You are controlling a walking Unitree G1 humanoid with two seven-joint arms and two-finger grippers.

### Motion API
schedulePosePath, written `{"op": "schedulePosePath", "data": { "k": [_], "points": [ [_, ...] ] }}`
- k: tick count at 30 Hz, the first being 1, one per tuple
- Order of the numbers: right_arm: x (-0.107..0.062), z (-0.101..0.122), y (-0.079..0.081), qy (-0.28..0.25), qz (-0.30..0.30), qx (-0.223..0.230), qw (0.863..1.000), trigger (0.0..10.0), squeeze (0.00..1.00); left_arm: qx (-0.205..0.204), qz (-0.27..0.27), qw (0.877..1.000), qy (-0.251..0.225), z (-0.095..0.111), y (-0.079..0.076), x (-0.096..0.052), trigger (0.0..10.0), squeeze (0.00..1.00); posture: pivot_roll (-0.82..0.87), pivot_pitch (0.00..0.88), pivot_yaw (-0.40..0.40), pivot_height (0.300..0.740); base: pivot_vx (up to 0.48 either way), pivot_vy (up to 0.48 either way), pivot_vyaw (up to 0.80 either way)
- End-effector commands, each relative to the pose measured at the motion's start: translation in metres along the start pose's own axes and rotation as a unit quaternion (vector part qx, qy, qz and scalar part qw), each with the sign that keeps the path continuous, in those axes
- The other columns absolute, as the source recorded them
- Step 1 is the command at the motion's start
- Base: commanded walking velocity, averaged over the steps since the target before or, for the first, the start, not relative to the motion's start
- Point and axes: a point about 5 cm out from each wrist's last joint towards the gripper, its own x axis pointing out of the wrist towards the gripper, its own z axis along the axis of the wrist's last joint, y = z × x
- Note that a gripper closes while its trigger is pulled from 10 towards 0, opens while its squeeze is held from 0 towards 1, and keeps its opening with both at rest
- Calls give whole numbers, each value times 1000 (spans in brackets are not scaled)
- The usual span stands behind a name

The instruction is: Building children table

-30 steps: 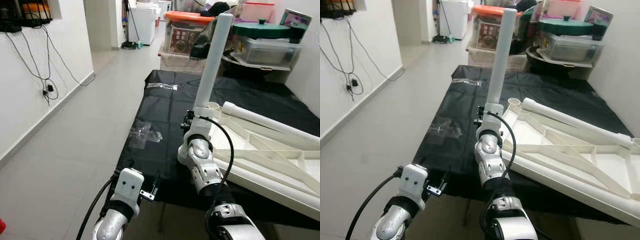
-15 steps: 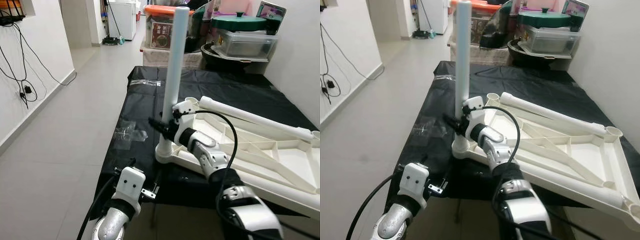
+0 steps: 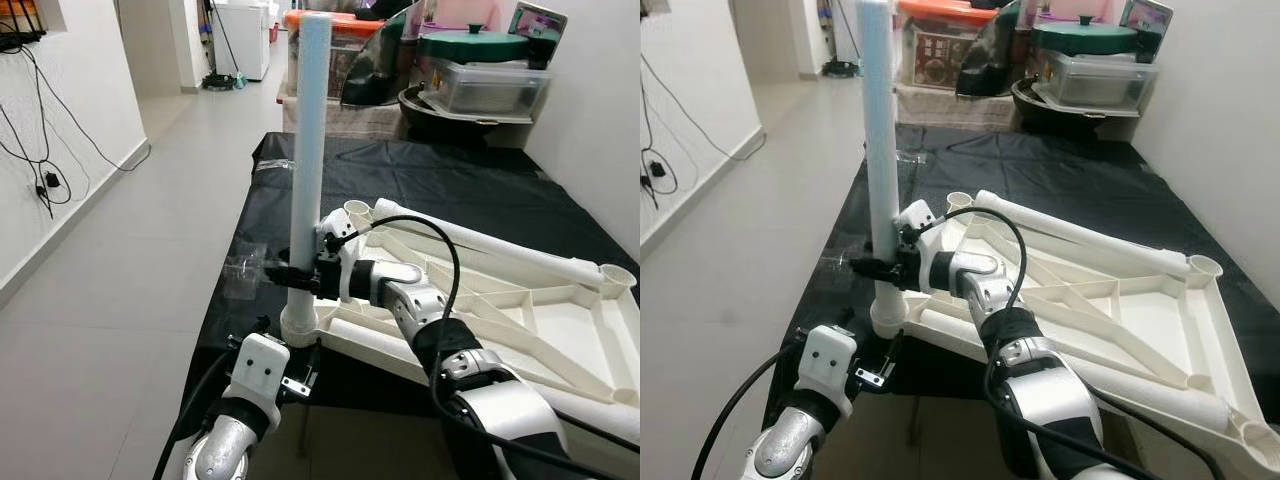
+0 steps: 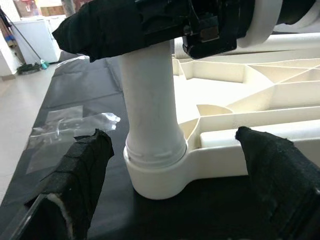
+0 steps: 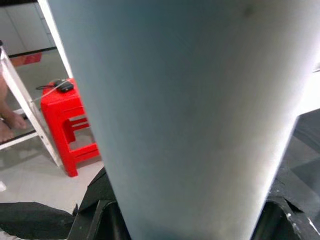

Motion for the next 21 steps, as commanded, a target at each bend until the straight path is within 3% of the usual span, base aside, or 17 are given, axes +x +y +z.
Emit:
{"op": "schedulePosePath", "data": {
  "k": [1,2,3,4,5,6,7,8,10,11,12,13,14,15,20,21],
  "points": [
    [7,-3,5,-7,3,16,1000,0,0,-1,-1,1000,6,-1,-1,-1,10000,0,62,0,-94,740,0,0,0],
    [7,-3,5,-7,3,16,1000,0,0,-1,-1,1000,6,-1,-1,-1,10000,0,62,0,-94,740,0,0,0],
    [8,-4,3,-13,-32,21,999,0,0,-1,-1,1000,6,-1,-1,-1,10000,0,61,0,-94,740,0,0,0],
    [7,-5,-6,-14,-122,17,992,0,0,-1,0,1000,6,-1,-1,-1,10000,0,59,0,-94,740,0,0,0],
    [7,-5,-6,-14,-122,17,992,0,0,-1,0,1000,6,-1,-1,-1,10000,0,59,0,-94,740,0,0,0],
    [1,-5,-18,-21,-242,17,970,0,0,-2,0,1000,6,-1,-1,-1,10000,0,58,0,-93,740,0,0,0],
    [1,-5,-18,-21,-242,17,970,0,0,-2,0,1000,6,-1,-1,-1,10000,0,58,0,-93,740,0,0,0],
    [-12,-7,-32,-32,-376,29,925,0,0,-2,0,1000,6,-1,-1,-1,10000,0,54,0,-90,740,0,0,0],
    [-12,-7,-32,-32,-376,29,925,0,0,-2,0,1000,6,-1,-1,-1,10000,0,54,0,-90,740,0,0,0],
    [-29,-10,-41,-44,-498,32,866,0,0,-2,-1,1000,6,-1,-1,-1,10000,0,51,0,-86,740,0,0,0],
    [-42,-14,-43,-54,-575,46,815,0,0,-2,-1,1000,6,-1,-1,0,10000,0,54,0,-88,740,0,0,0],
    [-42,-14,-43,-54,-575,46,815,0,0,-2,-1,1000,6,-1,-1,0,10000,0,54,0,-88,740,0,0,0],
    [-48,-17,-40,-61,-619,57,781,0,0,-2,-2,1000,6,-1,0,0,10000,0,55,0,-87,740,0,0,0],
    [-49,-19,-36,-67,-639,63,764,0,0,-2,-2,1000,6,-1,0,0,10000,0,55,0,-86,740,0,0,0],
    [-45,-19,-29,-73,-645,68,757,0,0,-1,-1,1000,6,-1,0,0,10000,0,56,0,-91,740,0,0,0],
    [-37,-19,-26,-77,-628,74,771,0,0,-1,-1,1000,5,-1,0,0,10000,0,53,0,-90,740,0,0,0]
  ]
}}
